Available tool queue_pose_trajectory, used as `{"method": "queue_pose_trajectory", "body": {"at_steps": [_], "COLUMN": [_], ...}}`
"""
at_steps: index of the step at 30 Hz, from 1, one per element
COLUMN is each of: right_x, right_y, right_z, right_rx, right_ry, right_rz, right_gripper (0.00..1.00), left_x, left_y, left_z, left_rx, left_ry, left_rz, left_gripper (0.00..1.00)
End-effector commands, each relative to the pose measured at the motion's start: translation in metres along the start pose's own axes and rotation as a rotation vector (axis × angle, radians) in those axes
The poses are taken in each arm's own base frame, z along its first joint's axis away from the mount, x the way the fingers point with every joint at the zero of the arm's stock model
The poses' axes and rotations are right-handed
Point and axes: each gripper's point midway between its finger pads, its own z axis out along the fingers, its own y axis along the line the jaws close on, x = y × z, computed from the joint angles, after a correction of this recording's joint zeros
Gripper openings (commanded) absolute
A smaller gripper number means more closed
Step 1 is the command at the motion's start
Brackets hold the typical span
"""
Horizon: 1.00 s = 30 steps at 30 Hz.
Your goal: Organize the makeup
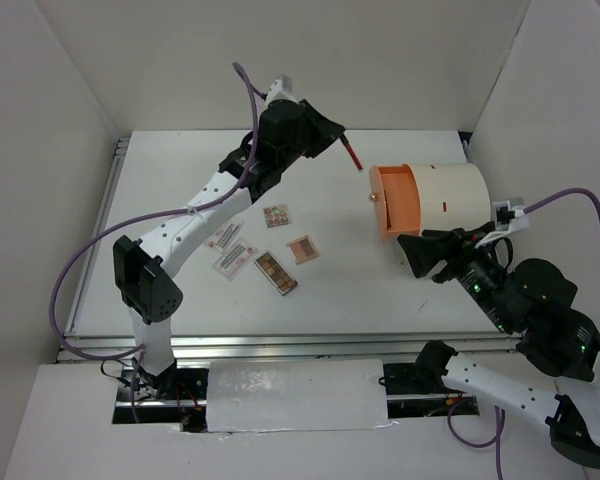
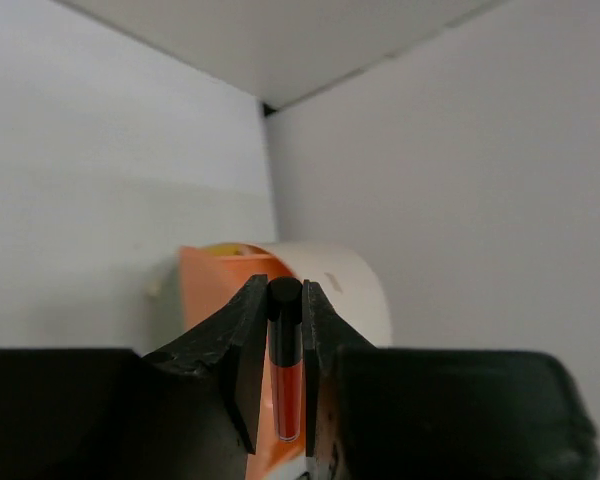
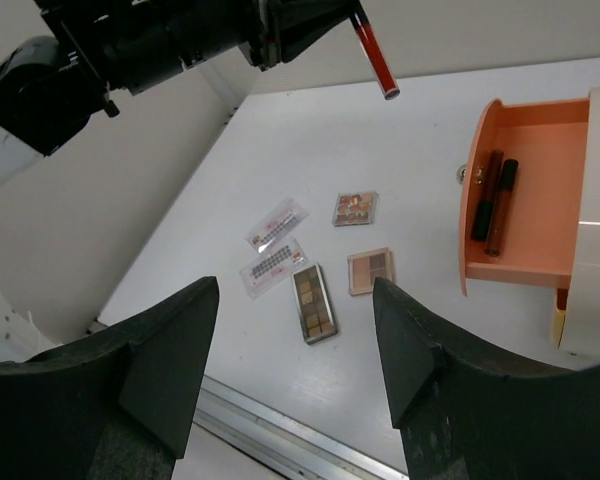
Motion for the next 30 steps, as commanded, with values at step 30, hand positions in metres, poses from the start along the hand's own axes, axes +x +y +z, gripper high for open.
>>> {"method": "queue_pose_trajectory", "body": {"at_steps": [30], "right_x": [-0.013], "right_y": [-0.013], "right_z": [-0.021], "right_rx": [0.043], "right_ry": [-0.014], "right_rz": [0.011], "right_gripper": [0.71], "left_x": [0.103], "left_y": [-0.094], "left_z": [0.036], "left_rx": [0.566], "left_ry": [0.21], "left_rz": [0.257], "left_gripper": [0.27]}}
